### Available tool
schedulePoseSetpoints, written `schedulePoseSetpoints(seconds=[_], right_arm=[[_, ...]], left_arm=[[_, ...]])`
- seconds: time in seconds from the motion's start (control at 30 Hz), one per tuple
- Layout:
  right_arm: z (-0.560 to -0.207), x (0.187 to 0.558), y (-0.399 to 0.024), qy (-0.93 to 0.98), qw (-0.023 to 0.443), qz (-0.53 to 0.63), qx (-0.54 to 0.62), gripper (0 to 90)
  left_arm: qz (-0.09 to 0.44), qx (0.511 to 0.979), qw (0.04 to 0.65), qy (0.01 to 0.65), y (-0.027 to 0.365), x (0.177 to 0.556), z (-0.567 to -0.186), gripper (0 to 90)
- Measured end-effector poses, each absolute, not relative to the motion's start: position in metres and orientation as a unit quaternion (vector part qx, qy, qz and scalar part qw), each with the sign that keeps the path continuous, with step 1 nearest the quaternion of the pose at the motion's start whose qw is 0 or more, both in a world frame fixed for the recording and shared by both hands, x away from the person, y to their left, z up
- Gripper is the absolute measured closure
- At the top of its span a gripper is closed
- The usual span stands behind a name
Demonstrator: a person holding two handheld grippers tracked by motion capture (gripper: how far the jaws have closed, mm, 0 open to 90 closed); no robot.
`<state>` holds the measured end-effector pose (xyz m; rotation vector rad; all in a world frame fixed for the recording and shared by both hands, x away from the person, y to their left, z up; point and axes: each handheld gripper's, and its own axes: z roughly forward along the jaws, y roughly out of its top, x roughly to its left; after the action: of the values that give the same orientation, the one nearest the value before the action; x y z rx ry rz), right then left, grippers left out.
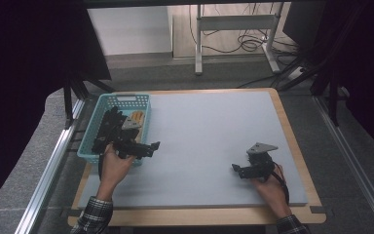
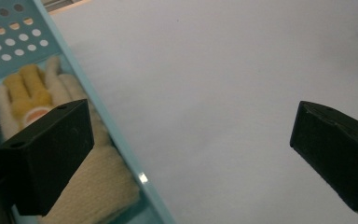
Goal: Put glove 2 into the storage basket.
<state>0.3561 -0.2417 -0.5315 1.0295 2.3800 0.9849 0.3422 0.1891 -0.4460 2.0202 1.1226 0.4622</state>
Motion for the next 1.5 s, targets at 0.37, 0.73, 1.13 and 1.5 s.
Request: schedulePoseSetpoints(seconds=[0.37, 0.73, 1.13, 1.5], right_arm=[[-0.531, 0.356, -0.242, 0.844, 0.183, 0.349, 0.365, 15.5], [-0.531, 0.356, -0.242, 0.843, 0.183, 0.349, 0.365, 15.5], [-0.531, 0.356, -0.242, 0.843, 0.182, 0.350, 0.366, 15.5], [-0.531, 0.356, -0.242, 0.844, 0.183, 0.349, 0.365, 15.5]], left_arm=[[0.171, 0.796, 0.391, 0.429, 0.175, 0.343, -0.450, 0.2], [0.160, 0.801, 0.396, 0.421, 0.159, 0.342, -0.460, 0.3], [0.143, 0.810, 0.406, 0.398, 0.132, 0.345, -0.466, 0.3], [0.124, 0.814, 0.423, 0.378, 0.108, 0.343, -0.471, 0.5]])
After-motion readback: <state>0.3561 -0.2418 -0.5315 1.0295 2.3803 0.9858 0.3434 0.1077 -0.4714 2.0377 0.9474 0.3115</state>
